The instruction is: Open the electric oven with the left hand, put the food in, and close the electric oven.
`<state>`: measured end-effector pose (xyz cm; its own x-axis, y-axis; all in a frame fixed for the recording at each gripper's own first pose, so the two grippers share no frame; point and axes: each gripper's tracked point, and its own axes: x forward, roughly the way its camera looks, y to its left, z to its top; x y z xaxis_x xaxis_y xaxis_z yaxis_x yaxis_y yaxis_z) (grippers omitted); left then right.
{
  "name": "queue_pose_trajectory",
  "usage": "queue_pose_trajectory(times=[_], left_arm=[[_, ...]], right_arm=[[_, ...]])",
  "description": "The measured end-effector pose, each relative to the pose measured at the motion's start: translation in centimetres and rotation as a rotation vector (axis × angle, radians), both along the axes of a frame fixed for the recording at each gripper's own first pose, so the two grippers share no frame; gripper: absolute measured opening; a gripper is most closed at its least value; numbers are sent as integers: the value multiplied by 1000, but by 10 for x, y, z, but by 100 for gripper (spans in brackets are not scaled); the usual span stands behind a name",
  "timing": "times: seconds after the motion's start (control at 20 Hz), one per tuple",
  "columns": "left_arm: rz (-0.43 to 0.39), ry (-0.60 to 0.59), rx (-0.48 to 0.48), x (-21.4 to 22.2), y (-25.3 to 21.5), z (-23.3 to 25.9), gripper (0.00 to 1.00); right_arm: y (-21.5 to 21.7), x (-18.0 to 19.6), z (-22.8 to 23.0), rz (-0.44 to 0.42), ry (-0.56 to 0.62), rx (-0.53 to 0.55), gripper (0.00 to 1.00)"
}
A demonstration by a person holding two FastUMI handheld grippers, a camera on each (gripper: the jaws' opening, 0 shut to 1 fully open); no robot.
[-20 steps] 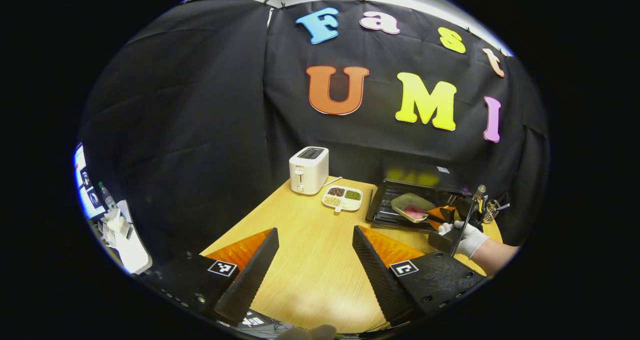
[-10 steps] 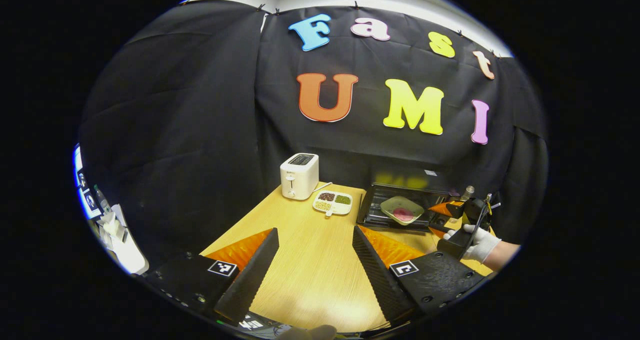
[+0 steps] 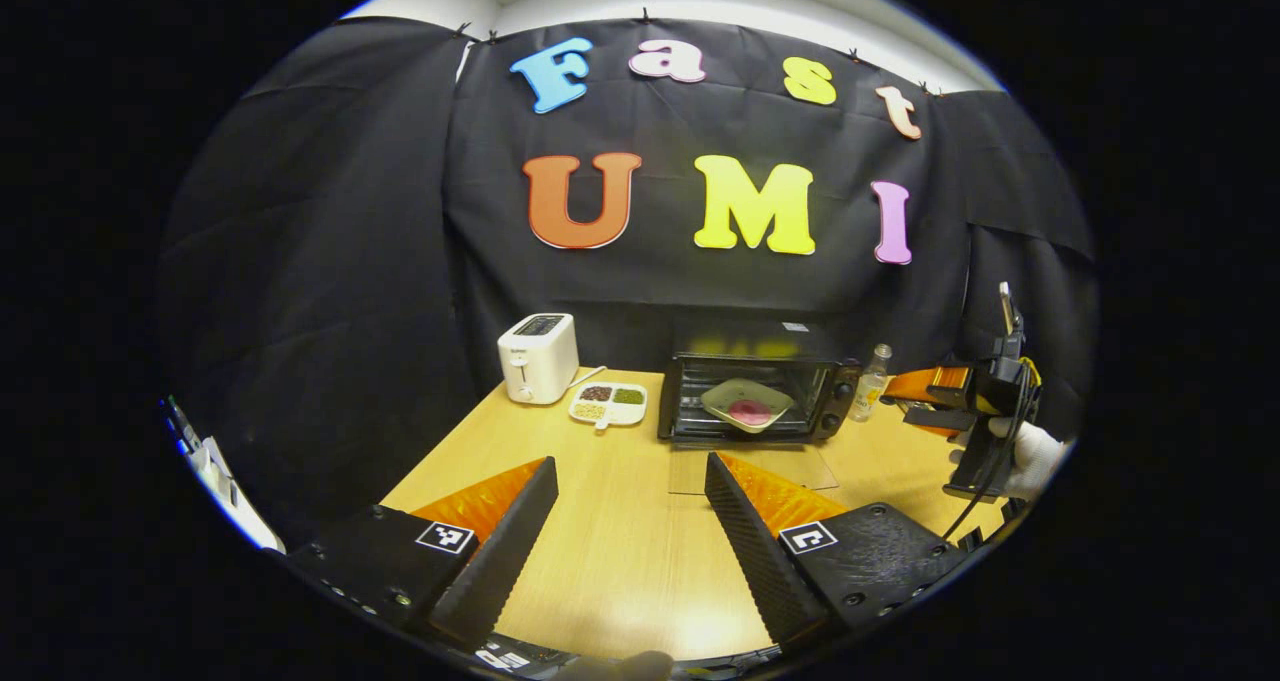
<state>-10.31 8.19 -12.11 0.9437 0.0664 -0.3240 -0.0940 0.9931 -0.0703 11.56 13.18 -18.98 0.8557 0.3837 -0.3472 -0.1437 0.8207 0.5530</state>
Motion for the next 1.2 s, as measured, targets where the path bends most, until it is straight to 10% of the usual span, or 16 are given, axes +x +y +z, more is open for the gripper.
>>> queue_pose_trajectory(times=[0.35, 0.75, 1.2], left_arm=[[-12, 66, 3, 18, -89, -33, 95], [-7, 186, 18, 28, -160, -94, 96], [-103, 341, 5, 75, -162, -189, 96]], right_arm=[[-133, -54, 40, 0, -206, -410, 96], [-217, -91, 60, 25, -218, -426, 100], [-217, -86, 66, -53, -174, -541, 100]])
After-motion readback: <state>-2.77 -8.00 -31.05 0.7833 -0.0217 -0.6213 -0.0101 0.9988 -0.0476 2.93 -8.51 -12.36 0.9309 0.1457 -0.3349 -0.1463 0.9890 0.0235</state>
